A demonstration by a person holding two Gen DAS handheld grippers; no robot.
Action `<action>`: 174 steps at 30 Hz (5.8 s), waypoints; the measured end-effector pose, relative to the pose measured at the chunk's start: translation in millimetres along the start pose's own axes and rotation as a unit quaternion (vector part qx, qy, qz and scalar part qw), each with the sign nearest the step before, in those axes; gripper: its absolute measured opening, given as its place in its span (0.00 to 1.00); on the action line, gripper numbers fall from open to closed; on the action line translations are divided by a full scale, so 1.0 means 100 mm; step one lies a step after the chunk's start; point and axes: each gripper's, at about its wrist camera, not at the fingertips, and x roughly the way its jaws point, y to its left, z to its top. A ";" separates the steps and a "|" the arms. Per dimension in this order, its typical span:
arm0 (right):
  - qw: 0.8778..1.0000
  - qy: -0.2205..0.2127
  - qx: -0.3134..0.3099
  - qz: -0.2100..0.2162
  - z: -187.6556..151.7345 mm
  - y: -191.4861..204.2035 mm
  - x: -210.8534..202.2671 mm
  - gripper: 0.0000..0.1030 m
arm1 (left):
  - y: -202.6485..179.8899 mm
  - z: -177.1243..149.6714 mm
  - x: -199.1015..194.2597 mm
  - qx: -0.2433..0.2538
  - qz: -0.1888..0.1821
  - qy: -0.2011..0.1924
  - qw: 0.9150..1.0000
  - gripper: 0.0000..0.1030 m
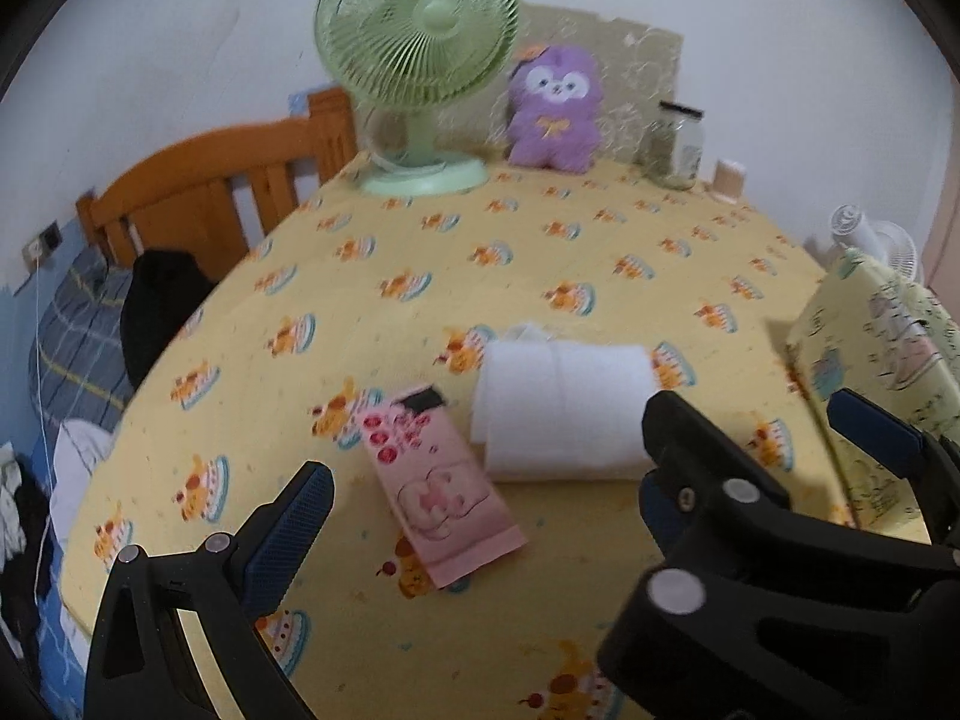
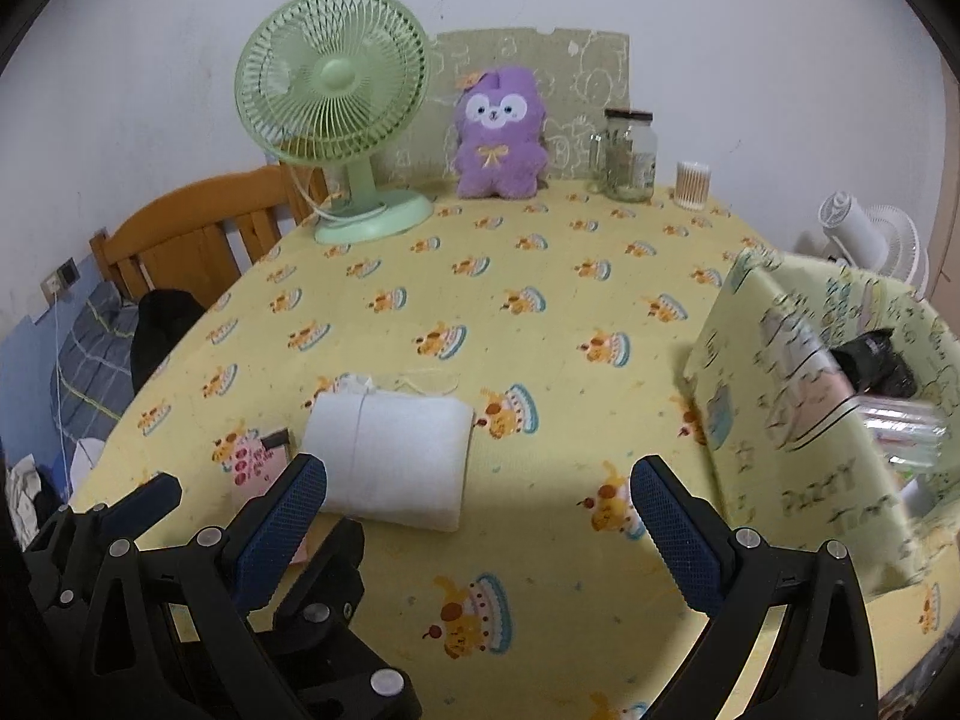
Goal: Organize soft objects
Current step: 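Close the left tool on the pink wipe pack while the right tool grips the white cloth, then lift and carry the pink pack and white cloth toward the patterned box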
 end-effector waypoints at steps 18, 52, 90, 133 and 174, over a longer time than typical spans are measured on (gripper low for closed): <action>0.999 0.041 0.001 0.007 -0.09 0.09 0.33 1.00 | 0.14 -0.04 0.27 -0.002 0.008 0.030 1.000 0.78; 0.997 0.083 0.005 0.003 0.22 0.45 0.87 1.00 | 0.41 0.34 0.54 0.051 0.040 0.022 0.998 0.40; 0.999 0.048 0.018 -0.007 0.33 -0.04 0.27 0.76 | -0.18 0.40 0.04 0.067 -0.019 -0.015 0.997 0.39; 0.998 -0.057 0.022 -0.016 0.62 -0.52 -0.80 0.76 | -0.76 0.63 -0.85 0.083 -0.029 -0.104 0.991 0.39; 0.992 -0.094 0.044 -0.075 0.61 -1.46 -1.12 0.76 | -1.74 0.62 -0.94 0.115 -0.088 -0.127 0.981 0.39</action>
